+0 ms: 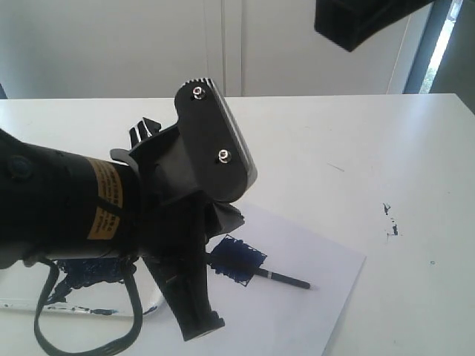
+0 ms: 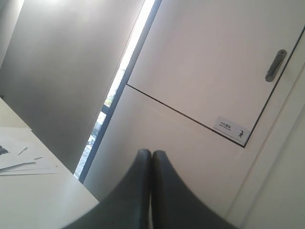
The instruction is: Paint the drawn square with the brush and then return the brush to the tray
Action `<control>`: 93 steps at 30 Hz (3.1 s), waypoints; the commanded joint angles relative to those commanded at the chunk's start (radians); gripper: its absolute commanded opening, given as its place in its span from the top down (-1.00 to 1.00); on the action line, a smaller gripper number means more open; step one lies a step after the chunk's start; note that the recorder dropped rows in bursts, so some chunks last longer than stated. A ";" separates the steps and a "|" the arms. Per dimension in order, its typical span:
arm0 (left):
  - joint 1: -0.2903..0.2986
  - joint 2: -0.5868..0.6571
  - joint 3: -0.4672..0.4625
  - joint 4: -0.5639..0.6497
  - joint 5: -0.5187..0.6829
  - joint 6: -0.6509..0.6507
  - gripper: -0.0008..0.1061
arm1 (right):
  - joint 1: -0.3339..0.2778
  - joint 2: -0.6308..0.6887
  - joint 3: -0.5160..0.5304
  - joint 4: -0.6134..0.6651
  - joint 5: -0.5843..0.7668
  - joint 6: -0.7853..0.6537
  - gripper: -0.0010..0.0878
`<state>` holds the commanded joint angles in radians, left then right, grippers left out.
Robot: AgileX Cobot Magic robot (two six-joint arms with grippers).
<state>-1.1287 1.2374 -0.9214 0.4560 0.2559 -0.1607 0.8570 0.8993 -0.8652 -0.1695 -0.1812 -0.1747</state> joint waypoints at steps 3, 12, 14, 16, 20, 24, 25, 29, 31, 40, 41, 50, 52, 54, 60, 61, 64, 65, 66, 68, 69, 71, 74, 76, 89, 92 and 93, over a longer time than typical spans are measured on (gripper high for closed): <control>0.000 0.000 0.000 0.000 0.000 0.002 0.99 | 0.000 0.000 0.000 0.000 0.000 0.000 0.98; 0.006 -0.004 0.000 0.000 0.009 0.004 0.99 | 0.000 0.000 0.000 0.000 0.000 0.000 0.98; 0.036 -0.004 0.000 0.000 0.016 0.004 0.99 | 0.000 0.000 0.000 0.000 0.000 0.000 0.98; 0.060 -0.004 0.000 -0.002 -0.024 0.004 0.99 | 0.000 0.000 0.000 0.000 0.000 0.000 0.98; 0.106 -0.004 0.000 -0.004 -0.150 0.004 0.99 | 0.000 0.000 0.000 0.000 0.000 0.000 0.98; 0.140 -0.013 0.000 0.003 -0.282 0.033 0.99 | 0.000 0.000 0.000 0.000 0.000 0.000 0.98; 0.144 -0.024 0.000 0.014 -0.315 0.033 0.99 | 0.000 0.000 0.000 0.000 0.000 0.000 0.98; 0.151 -0.102 0.000 0.051 -0.342 0.033 0.99 | 0.000 0.000 0.000 0.000 0.000 0.000 0.98; 0.151 -0.146 0.000 0.051 -0.322 0.033 0.99 | 0.000 0.000 0.000 0.000 0.000 0.000 0.98; 0.151 -0.359 0.028 0.077 -0.110 0.068 0.99 | 0.000 0.000 0.000 0.000 0.000 0.000 0.98; 0.151 -0.375 0.043 0.076 -0.117 0.068 0.99 | 0.000 0.000 0.000 0.000 0.000 0.000 0.98; 0.168 -0.481 0.268 -0.020 -0.249 0.070 0.99 | 0.000 0.000 0.000 0.000 0.000 0.000 0.98; 0.192 -0.490 0.320 -0.042 -0.329 0.070 0.99 | 0.000 0.000 0.000 0.000 0.000 0.000 0.98; 0.225 -0.501 0.379 -0.048 -0.419 0.070 0.99 | 0.000 0.000 0.000 0.004 0.000 0.000 0.98; 0.325 -0.585 0.497 -0.040 -0.523 0.070 0.99 | 0.000 0.000 0.000 0.004 0.000 0.000 0.98; 0.345 -0.602 0.509 -0.040 -0.523 0.072 0.99 | 0.000 0.000 0.000 0.004 0.000 0.000 0.98; 0.406 -0.665 0.557 -0.040 -0.525 0.091 0.99 | 0.000 0.000 0.000 0.004 0.000 0.000 0.98; 0.428 -0.686 0.575 -0.040 -0.525 0.091 0.99 | 0.000 0.000 0.000 0.004 0.000 0.000 0.98; 0.448 -0.704 0.590 -0.040 -0.525 0.093 0.99 | 0.000 0.000 0.000 0.004 0.000 0.000 0.98; 0.502 -0.750 0.633 -0.040 -0.549 0.093 0.99 | 0.000 0.000 0.000 0.004 0.000 0.000 0.98; 0.523 -0.773 0.658 -0.040 -0.569 0.093 0.99 | 0.000 0.000 0.000 0.004 0.000 0.000 0.98; 0.576 -0.821 0.708 -0.042 -0.638 0.093 0.99 | 0.000 0.000 0.000 0.004 0.000 0.000 0.98; 0.657 -0.882 0.771 -0.044 -0.728 0.093 0.99 | 0.000 0.000 0.000 0.004 0.000 0.000 0.98; 0.705 -0.919 0.806 -0.044 -0.759 0.093 0.99 | 0.000 0.000 0.000 0.004 0.000 0.000 0.98; 0.940 -1.066 0.921 -0.017 -0.824 0.076 0.99 | 0.000 0.000 0.000 0.004 0.000 0.000 0.98; 0.960 -1.085 0.921 -0.034 -0.805 0.033 0.99 | 0.000 0.000 0.000 0.004 0.000 0.000 0.98; 0.967 -1.088 0.921 -0.049 -0.805 0.013 0.99 | 0.000 0.000 0.000 0.004 0.000 0.000 0.98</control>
<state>-0.1621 0.1493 0.0000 0.4071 -0.5492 -0.1478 0.8570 0.8993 -0.8652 -0.1659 -0.1812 -0.1752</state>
